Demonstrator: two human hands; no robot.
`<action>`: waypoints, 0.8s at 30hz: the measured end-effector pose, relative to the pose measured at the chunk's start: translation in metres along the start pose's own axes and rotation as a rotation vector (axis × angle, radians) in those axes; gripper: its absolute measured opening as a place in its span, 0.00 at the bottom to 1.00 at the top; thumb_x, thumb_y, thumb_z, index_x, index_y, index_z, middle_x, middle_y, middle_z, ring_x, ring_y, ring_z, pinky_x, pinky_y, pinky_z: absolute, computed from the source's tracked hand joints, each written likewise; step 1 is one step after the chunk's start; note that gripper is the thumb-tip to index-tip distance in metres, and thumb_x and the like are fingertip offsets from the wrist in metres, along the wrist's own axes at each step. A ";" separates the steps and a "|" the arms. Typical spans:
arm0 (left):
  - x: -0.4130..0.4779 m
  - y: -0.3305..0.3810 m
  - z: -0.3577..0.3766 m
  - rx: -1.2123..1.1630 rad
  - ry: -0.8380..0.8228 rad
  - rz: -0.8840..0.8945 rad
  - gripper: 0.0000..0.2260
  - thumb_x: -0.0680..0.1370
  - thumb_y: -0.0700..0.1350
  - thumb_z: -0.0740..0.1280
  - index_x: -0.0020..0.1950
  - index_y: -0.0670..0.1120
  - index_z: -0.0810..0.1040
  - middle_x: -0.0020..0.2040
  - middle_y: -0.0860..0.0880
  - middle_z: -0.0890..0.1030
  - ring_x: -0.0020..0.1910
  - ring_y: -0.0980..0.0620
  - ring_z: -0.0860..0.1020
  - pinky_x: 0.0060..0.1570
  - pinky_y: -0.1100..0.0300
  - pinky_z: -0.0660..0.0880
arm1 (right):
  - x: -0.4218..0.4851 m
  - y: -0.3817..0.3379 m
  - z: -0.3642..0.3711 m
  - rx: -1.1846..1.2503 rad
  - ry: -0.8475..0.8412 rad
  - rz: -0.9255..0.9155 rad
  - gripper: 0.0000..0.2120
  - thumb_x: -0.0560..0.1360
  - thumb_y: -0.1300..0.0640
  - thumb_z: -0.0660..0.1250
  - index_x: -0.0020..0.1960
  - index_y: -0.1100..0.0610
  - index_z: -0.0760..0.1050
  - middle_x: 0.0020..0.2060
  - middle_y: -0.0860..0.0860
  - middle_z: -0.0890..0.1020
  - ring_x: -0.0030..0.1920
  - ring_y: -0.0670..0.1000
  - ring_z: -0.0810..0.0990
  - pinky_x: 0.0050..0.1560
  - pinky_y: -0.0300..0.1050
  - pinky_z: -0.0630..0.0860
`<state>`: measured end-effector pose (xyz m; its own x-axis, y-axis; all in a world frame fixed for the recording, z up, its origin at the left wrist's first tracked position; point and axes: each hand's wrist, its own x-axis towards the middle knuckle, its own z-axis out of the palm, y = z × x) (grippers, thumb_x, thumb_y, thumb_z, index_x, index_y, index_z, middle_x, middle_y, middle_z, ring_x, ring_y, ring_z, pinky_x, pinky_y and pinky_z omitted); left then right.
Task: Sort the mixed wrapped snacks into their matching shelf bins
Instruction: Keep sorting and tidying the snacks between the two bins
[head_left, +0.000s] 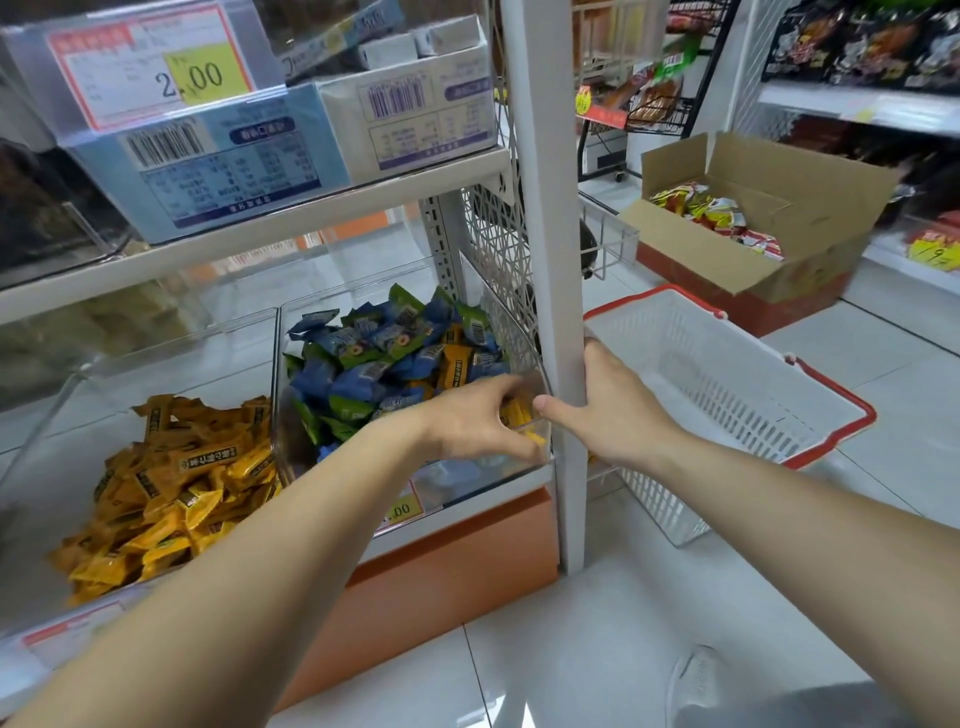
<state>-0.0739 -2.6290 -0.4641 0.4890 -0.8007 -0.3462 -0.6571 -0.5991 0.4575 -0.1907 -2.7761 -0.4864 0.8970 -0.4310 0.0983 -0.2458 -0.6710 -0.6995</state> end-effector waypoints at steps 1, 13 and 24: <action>0.001 0.000 0.003 0.076 0.047 0.008 0.46 0.62 0.65 0.70 0.76 0.52 0.62 0.69 0.50 0.71 0.64 0.50 0.73 0.60 0.59 0.71 | 0.000 0.000 0.000 0.004 0.000 0.002 0.33 0.75 0.43 0.71 0.73 0.56 0.63 0.66 0.54 0.74 0.66 0.55 0.73 0.64 0.57 0.74; 0.013 0.000 0.022 0.249 0.132 -0.029 0.43 0.66 0.61 0.72 0.76 0.49 0.62 0.71 0.48 0.67 0.65 0.47 0.71 0.60 0.52 0.74 | 0.000 0.002 0.001 0.033 0.021 -0.001 0.28 0.76 0.45 0.70 0.71 0.52 0.64 0.64 0.52 0.75 0.63 0.53 0.75 0.63 0.55 0.75; 0.017 0.002 0.023 0.107 0.134 -0.089 0.35 0.66 0.61 0.74 0.70 0.54 0.67 0.56 0.51 0.72 0.52 0.50 0.75 0.48 0.57 0.73 | -0.001 0.001 0.000 0.044 0.029 -0.014 0.28 0.76 0.45 0.70 0.70 0.51 0.65 0.62 0.52 0.76 0.61 0.53 0.76 0.61 0.55 0.76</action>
<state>-0.0797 -2.6434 -0.4878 0.6156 -0.7418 -0.2658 -0.6612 -0.6698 0.3380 -0.1920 -2.7764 -0.4873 0.8888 -0.4400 0.1284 -0.2165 -0.6499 -0.7285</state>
